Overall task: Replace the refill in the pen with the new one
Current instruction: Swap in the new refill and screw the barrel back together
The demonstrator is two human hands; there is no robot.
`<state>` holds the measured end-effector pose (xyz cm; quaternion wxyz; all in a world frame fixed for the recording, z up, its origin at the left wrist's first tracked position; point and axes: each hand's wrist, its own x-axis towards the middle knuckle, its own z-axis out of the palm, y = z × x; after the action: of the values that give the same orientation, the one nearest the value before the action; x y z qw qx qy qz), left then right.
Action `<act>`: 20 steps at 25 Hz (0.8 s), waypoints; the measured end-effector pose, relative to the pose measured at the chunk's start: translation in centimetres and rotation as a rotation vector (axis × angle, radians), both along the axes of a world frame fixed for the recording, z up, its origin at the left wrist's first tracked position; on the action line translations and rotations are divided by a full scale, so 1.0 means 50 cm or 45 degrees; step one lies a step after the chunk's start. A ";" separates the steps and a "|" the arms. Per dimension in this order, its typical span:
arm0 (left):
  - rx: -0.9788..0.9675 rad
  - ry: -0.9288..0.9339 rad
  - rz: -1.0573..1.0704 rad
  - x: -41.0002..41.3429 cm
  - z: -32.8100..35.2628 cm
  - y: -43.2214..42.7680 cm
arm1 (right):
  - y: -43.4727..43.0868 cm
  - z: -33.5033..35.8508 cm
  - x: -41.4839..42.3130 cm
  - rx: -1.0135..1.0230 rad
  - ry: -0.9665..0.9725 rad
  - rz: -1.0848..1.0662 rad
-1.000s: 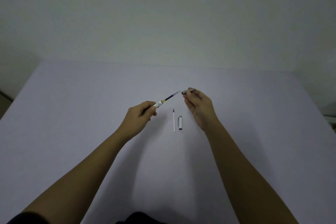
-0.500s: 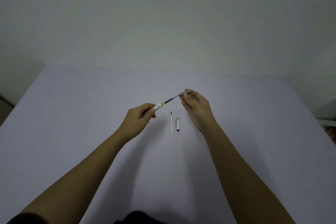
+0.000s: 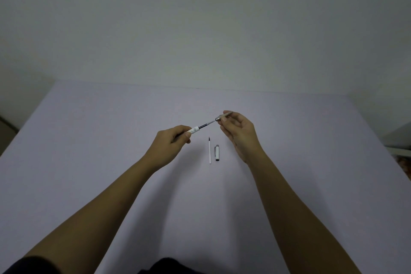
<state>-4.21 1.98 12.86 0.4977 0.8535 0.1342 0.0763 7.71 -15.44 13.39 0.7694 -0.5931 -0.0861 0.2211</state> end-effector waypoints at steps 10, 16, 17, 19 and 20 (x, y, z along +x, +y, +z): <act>-0.002 -0.011 -0.004 0.004 0.000 -0.001 | 0.005 -0.010 -0.003 -0.007 0.003 0.024; 0.019 -0.019 -0.020 0.012 0.001 -0.001 | 0.016 -0.016 -0.018 -0.072 -0.045 0.080; 0.024 -0.022 -0.023 0.014 0.000 -0.001 | 0.018 -0.017 -0.020 -0.079 -0.049 0.081; 0.030 -0.025 -0.028 0.014 -0.001 0.000 | 0.020 -0.018 -0.025 -0.068 -0.040 0.075; 0.039 -0.020 -0.036 0.013 -0.001 0.001 | 0.022 -0.019 -0.027 -0.064 -0.036 0.078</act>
<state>-3.54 2.03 12.79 0.4865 0.8623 0.1169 0.0779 6.35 -14.35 12.44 0.7457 -0.6124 -0.1097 0.2383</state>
